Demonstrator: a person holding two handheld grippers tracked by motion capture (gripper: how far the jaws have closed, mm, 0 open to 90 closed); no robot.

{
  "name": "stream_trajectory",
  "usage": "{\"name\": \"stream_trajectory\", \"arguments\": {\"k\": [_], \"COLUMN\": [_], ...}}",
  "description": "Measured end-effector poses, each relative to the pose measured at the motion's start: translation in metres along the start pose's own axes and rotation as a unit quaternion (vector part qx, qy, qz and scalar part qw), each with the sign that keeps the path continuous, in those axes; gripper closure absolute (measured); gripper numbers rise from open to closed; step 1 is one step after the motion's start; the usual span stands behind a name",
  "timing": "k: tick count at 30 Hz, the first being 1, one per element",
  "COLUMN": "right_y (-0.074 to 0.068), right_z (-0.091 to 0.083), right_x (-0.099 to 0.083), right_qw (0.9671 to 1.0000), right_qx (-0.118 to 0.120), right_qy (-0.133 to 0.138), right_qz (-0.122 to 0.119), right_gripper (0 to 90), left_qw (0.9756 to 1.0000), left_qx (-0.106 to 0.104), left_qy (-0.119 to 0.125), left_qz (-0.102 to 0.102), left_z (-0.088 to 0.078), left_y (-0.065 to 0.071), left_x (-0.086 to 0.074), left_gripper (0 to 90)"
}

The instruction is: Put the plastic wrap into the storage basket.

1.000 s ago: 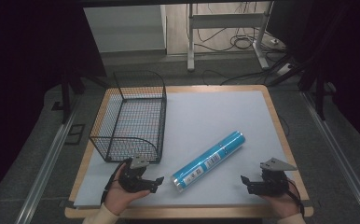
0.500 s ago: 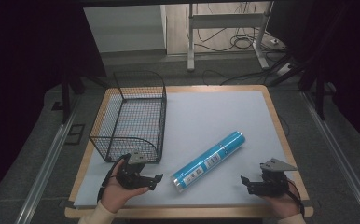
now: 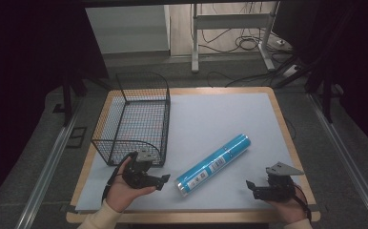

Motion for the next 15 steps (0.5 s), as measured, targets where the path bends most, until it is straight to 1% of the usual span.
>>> {"name": "stream_trajectory", "arguments": {"k": [3, 6, 8, 15], "right_y": [0.000, 0.000, -0.001, -0.001], "right_z": [0.000, 0.001, 0.001, 0.001], "right_x": [0.000, 0.000, 0.000, -0.001], "right_qw": [1.0000, 1.0000, 1.0000, 1.0000], "right_qx": [0.000, 0.001, 0.001, 0.001], "right_qy": [-0.001, -0.002, -0.002, -0.003], "right_qz": [0.000, 0.000, 0.001, 0.000], "right_gripper": [10.4, 10.4, 10.4, 10.4], "left_qw": [1.0000, 1.0000, 1.0000, 0.9998], "left_qx": [0.001, -0.001, -0.002, -0.006], "left_qy": [-0.001, -0.005, -0.004, -0.006], "left_qz": [0.000, 0.008, 0.008, 0.017], "left_z": [0.000, 0.001, 0.001, 0.003], "left_y": [0.001, 0.004, 0.005, 0.010], "left_x": [0.003, 0.010, 0.011, 0.023], "left_gripper": [18.7, 18.7, 18.7, 18.7]}}
Point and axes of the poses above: each handheld gripper's, and its own axes: z roughly forward along the jaws, x roughly out of its top, y roughly to its right, the point moved 7 cm from there along z, roughly forward along the jaws, and after that the axes turned 5 degrees about -y, right-handed, at the moved point
